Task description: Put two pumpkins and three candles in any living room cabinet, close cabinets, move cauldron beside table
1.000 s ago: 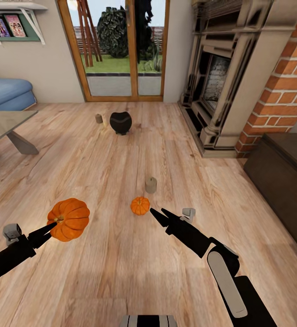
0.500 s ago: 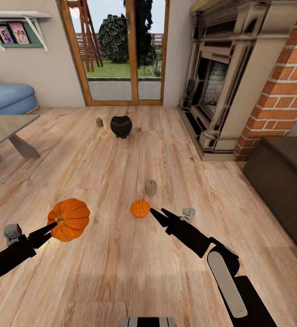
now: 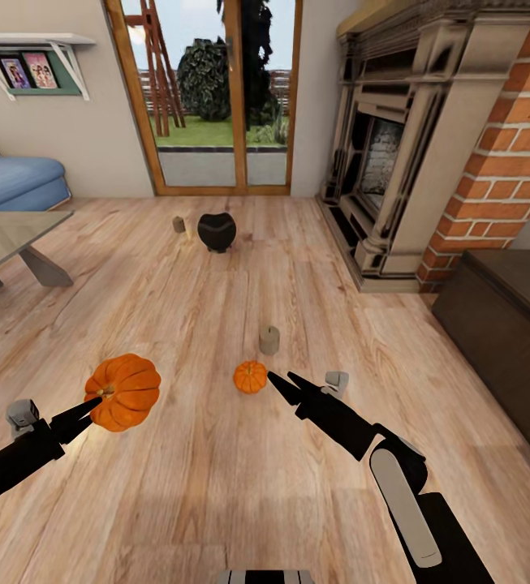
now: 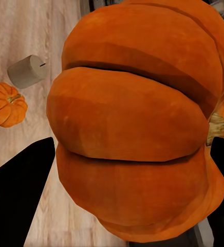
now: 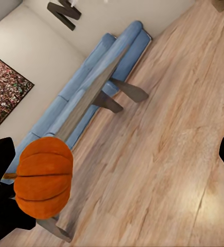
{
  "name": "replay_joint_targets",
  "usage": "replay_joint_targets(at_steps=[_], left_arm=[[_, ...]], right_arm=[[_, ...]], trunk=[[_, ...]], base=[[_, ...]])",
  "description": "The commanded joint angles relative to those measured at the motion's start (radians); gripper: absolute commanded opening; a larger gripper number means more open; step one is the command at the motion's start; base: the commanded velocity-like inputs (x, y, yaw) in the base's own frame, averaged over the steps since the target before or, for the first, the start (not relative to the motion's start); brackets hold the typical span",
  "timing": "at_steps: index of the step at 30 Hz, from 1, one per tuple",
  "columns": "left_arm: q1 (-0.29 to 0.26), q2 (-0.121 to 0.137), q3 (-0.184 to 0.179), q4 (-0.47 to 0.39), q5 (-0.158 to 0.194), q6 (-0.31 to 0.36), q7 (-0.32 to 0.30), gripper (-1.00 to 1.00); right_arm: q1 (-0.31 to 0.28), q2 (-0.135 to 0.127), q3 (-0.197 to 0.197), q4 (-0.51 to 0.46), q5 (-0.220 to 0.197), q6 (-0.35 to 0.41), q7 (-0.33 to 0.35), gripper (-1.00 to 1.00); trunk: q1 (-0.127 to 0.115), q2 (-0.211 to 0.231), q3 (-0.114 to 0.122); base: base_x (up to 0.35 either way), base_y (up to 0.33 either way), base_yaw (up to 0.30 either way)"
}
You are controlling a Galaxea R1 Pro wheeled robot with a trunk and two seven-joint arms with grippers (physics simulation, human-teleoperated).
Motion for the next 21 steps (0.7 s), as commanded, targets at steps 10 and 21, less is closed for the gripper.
replay_joint_targets(at_steps=[10,21], left_arm=[[-0.001,0.0,0.001,0.0,-0.004,0.002,-0.003,-1.0],[-0.001,0.0,0.001,0.001,-0.004,0.002,-0.003,-1.0]], right_arm=[[0.0,0.0,-0.001,0.0,-0.009,-0.004,0.0,1.0],[0.0,0.0,-0.001,0.006,-0.01,-0.025,0.0,1.0]], trunk=[[0.0,0.0,0.012],[0.0,0.0,0.012]], base=[[0.0,0.0,0.01],[0.0,0.0,0.001]])
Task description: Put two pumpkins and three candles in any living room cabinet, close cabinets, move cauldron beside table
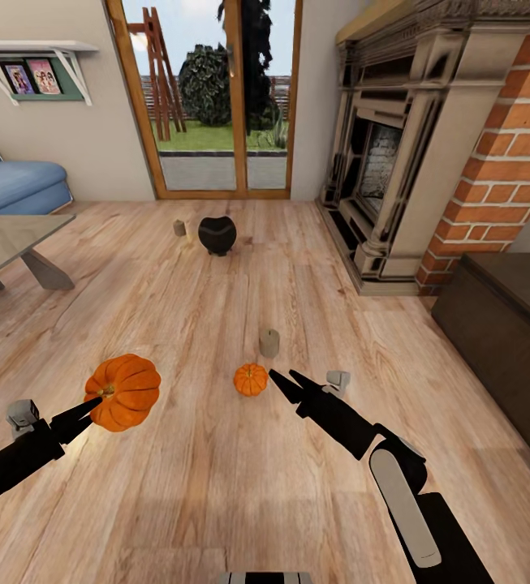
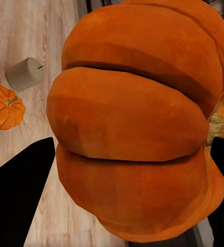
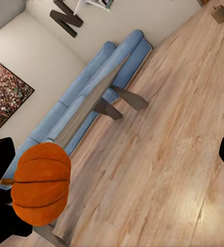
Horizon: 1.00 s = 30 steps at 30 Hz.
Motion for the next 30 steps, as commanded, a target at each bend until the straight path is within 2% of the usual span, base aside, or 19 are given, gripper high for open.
replay_joint_targets(at_steps=[1,19,30], left_arm=[[-0.001,0.0,0.001,0.0,-0.003,0.003,-0.003,-1.0],[-0.001,0.0,0.001,0.0,-0.003,0.003,-0.003,-1.0],[-0.001,0.0,0.001,0.0,-0.003,0.005,-0.003,-1.0]], right_arm=[[0.0,0.0,-0.001,0.0,-0.01,0.008,0.0,1.0],[-0.001,0.001,-0.001,0.0,-0.01,0.003,0.001,1.0],[-0.002,0.005,-0.002,0.001,-0.013,-0.021,0.001,1.0]], trunk=[[0.0,0.0,-0.001],[0.0,0.0,0.003],[0.0,0.0,0.02]], base=[[0.0,0.0,0.0],[0.006,0.0,0.0],[0.236,0.194,-0.058]])
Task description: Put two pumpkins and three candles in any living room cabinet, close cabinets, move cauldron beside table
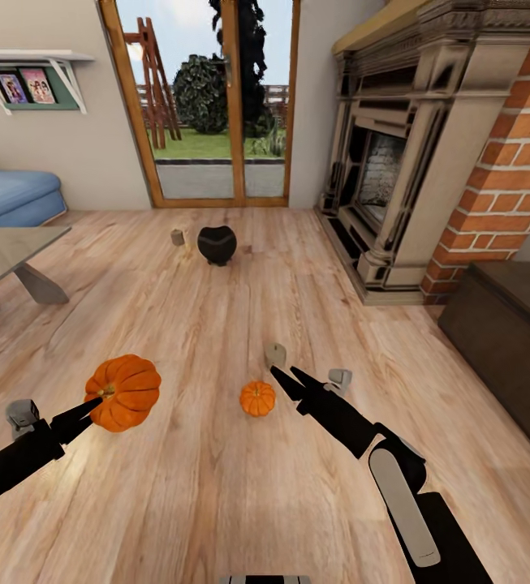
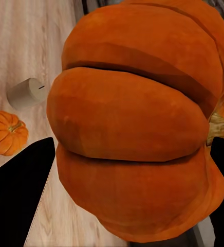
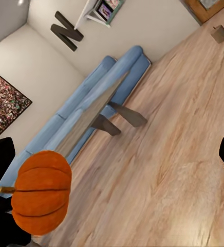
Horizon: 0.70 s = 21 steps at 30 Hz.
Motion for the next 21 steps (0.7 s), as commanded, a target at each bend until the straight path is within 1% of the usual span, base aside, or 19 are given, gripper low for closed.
replay_joint_targets(at_steps=[1,4,10,13,15,18,21], left_arm=[[-0.001,0.0,0.001,0.0,0.002,0.004,-0.003,-1.0],[-0.001,0.0,0.001,0.0,0.002,0.003,-0.003,-1.0],[-0.001,0.0,0.001,0.0,0.002,0.003,-0.003,-1.0],[-0.001,0.0,0.002,0.0,0.002,0.003,-0.003,-1.0],[-0.001,0.0,0.002,0.0,0.002,0.003,-0.003,-1.0],[-0.001,0.0,0.002,0.0,0.002,0.004,-0.003,-1.0],[-0.001,0.0,0.003,0.0,0.001,0.005,-0.003,-1.0]], right_arm=[[-0.001,0.001,-0.001,0.0,-0.01,0.008,-0.001,1.0],[-0.001,0.001,-0.001,0.0,-0.01,0.007,-0.002,1.0],[-0.001,0.002,0.0,0.019,-0.006,0.006,-0.002,1.0],[-0.001,0.003,0.0,0.022,-0.004,0.006,-0.012,1.0],[-0.001,0.003,0.001,0.023,-0.004,0.007,-0.045,1.0],[-0.001,0.004,0.001,0.026,-0.007,0.011,-0.121,1.0],[-0.009,0.009,0.004,0.074,-0.012,0.021,-0.217,1.0]], trunk=[[0.0,0.0,0.001],[0.0,0.0,0.005],[0.0,0.0,0.013],[0.0,0.0,0.015],[0.0,0.0,0.015],[0.0,0.0,0.015],[0.0,0.0,0.015]], base=[[0.262,0.242,-0.174],[0.201,0.141,-0.184],[0.039,0.022,-0.19],[0.123,0.112,-0.077],[0.188,0.186,-0.024],[0.215,0.211,-0.008],[0.189,0.24,-0.002]])
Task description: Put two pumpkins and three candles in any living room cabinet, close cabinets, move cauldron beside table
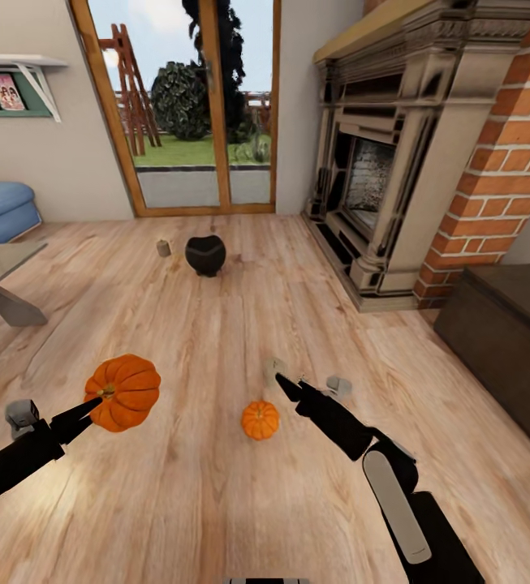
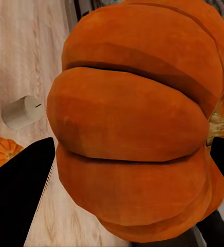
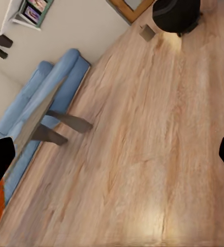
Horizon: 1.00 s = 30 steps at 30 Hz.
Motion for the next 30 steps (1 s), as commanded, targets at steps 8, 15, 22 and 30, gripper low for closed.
replay_joint_targets(at_steps=[8,15,22,30], left_arm=[[-0.001,0.001,0.001,0.0,0.001,0.004,-0.003,-1.0],[-0.001,0.001,0.001,0.0,0.0,0.004,-0.003,-1.0],[-0.001,0.001,0.001,0.0,0.0,0.004,-0.003,-1.0],[-0.001,0.0,0.001,0.0,0.0,0.003,-0.002,-1.0]], right_arm=[[-0.017,0.025,0.003,0.032,-0.011,0.005,-0.126,1.0],[-0.017,0.039,0.004,0.013,-0.005,0.008,-0.133,1.0],[-0.019,0.04,0.004,0.04,-0.009,0.01,-0.21,1.0],[-0.133,0.04,-0.003,0.269,-0.022,0.012,-0.355,1.0]], trunk=[[0.0,0.0,-0.001],[0.0,0.0,-0.001],[0.0,0.0,-0.001],[0.0,0.0,-0.001]], base=[[0.051,0.168,0.0],[0.007,0.006,0.0],[0.18,0.154,0.0],[0.227,0.044,0.0]])
